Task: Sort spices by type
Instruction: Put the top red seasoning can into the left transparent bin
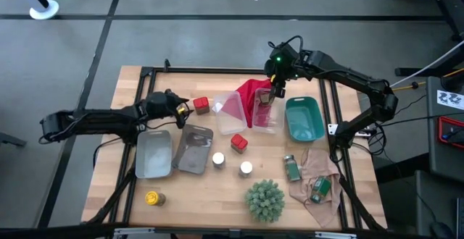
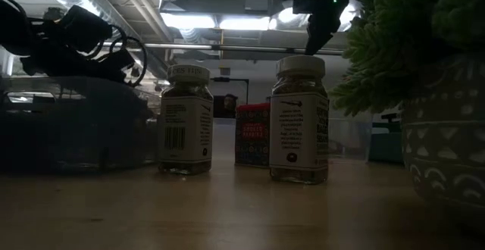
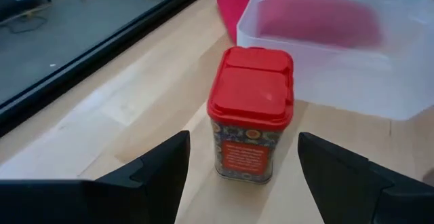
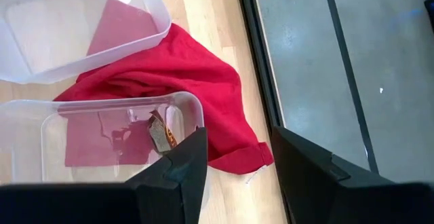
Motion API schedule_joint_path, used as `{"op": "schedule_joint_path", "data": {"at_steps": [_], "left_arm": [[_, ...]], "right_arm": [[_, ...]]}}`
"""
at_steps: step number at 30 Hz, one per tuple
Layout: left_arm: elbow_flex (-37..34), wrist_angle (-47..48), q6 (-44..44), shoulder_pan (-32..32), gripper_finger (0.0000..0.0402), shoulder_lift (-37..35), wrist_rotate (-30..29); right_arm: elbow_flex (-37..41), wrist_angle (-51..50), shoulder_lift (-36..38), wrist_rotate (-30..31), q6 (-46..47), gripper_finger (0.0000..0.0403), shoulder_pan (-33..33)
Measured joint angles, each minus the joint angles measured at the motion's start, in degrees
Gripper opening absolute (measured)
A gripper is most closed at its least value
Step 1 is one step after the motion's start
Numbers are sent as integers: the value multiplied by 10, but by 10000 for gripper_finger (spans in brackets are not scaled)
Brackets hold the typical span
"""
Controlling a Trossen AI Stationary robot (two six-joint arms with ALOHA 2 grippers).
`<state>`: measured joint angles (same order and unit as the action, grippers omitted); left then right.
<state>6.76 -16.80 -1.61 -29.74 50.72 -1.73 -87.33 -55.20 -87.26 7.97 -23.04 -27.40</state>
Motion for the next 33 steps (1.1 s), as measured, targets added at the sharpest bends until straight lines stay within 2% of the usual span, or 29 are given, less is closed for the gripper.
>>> {"op": "schedule_joint_path", "data": {"at_steps": [7,16,33], "left_arm": [[11,31,-24,-44,258,23,80],[17,-7,-52,-53,258,85,89],[92,-6,-105,-53,258,209,101]], "right_arm": [[0,0,0,0,0,166,0],[0,0,0,0,-1,166,0],[0,-4,0,0,-1,166,0]]}}
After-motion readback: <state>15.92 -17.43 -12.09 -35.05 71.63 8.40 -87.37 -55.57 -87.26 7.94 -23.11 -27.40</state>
